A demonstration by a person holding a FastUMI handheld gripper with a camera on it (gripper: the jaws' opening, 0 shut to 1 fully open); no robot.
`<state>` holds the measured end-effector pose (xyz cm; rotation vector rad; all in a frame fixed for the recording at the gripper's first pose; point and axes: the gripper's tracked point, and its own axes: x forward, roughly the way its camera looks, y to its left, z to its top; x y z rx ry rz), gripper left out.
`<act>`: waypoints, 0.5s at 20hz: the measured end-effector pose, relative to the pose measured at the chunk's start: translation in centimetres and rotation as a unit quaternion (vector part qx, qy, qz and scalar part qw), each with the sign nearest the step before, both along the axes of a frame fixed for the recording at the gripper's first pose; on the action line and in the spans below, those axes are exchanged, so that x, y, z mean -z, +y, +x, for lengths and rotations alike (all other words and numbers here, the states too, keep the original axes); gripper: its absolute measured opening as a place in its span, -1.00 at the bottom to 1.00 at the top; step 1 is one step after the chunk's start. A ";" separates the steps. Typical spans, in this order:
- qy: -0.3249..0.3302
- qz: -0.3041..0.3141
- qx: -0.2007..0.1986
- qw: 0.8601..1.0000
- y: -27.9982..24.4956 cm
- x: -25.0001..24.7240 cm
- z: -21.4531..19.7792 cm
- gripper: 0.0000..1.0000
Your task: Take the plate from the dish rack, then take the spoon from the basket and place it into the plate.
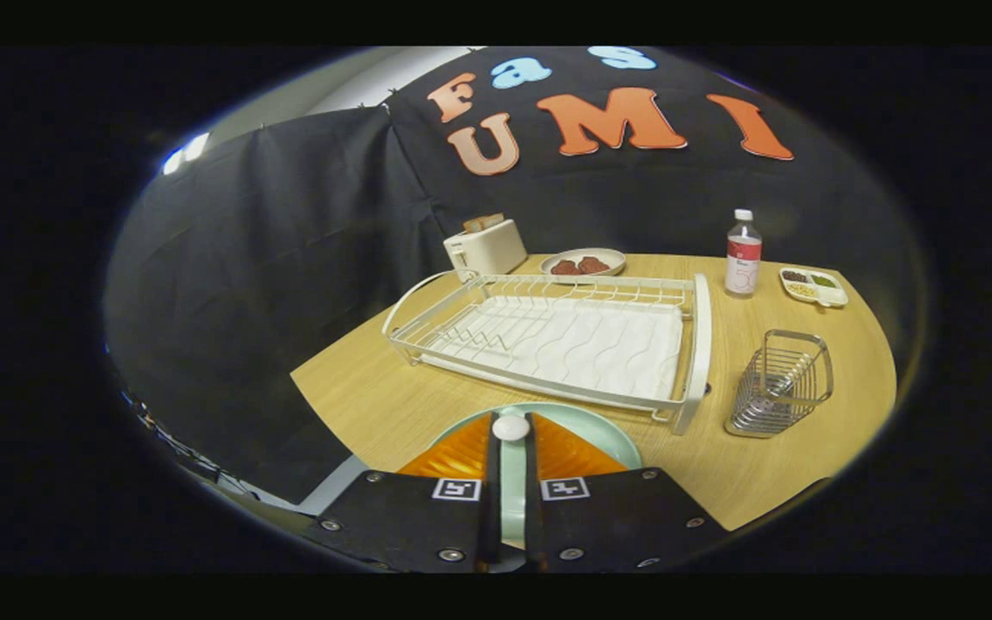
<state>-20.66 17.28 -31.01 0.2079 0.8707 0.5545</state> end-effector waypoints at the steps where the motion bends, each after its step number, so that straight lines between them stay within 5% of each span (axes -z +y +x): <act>1: 0.004 0.004 0.000 1.000 0.1 0.2 -0.2 -0.78; 10: 0.045 -0.001 -0.001 0.999 -0.7 2.2 -2.1 -0.66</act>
